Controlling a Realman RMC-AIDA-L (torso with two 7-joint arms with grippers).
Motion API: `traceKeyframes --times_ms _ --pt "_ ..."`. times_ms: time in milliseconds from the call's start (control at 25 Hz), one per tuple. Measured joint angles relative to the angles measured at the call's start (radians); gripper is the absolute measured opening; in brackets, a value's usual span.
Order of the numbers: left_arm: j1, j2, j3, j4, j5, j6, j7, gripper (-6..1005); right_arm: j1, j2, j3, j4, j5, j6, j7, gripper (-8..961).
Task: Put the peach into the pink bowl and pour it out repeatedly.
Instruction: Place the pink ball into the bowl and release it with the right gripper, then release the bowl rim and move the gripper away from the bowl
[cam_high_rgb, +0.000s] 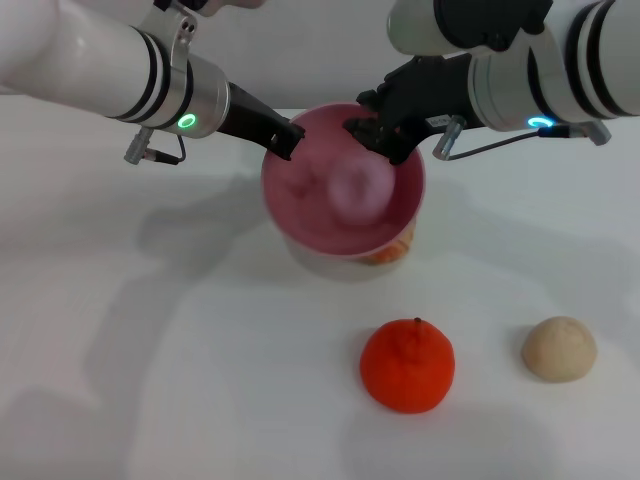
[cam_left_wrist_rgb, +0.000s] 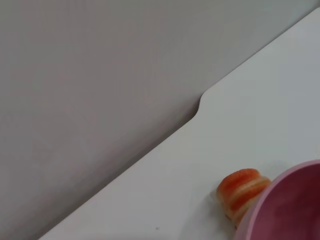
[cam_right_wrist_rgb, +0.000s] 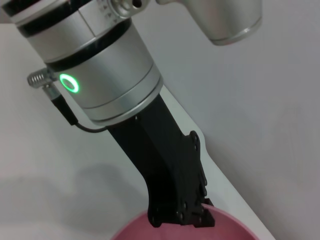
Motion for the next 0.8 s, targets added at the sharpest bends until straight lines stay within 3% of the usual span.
traceKeyframes --times_ms 120,320,560,720,800 --pt "0.0 0.0 0.0 0.0 0.0 -0.003 0.0 45 -0.007 0.0 0.0 -0.006 0.0 0.004 0.0 192" --pt "0.001 0.0 0.0 -0.006 0.0 -0.003 0.0 44 -0.014 0.001 0.006 -0.015 -0.001 0.01 0.0 412" --pt "0.002 0.005 -0.012 -0.01 0.007 0.011 0.002 45 -0.086 0.008 0.07 -0.089 0.005 0.11 -0.003 507" --pt "0.012 0.009 -0.035 -0.013 0.01 0.026 0.007 45 -0.175 0.013 0.149 -0.118 0.124 0.247 -0.068 539" --pt "0.018 0.01 -0.048 -0.016 0.013 0.027 0.011 45 -0.217 0.013 0.198 -0.1 0.277 0.303 -0.187 540"
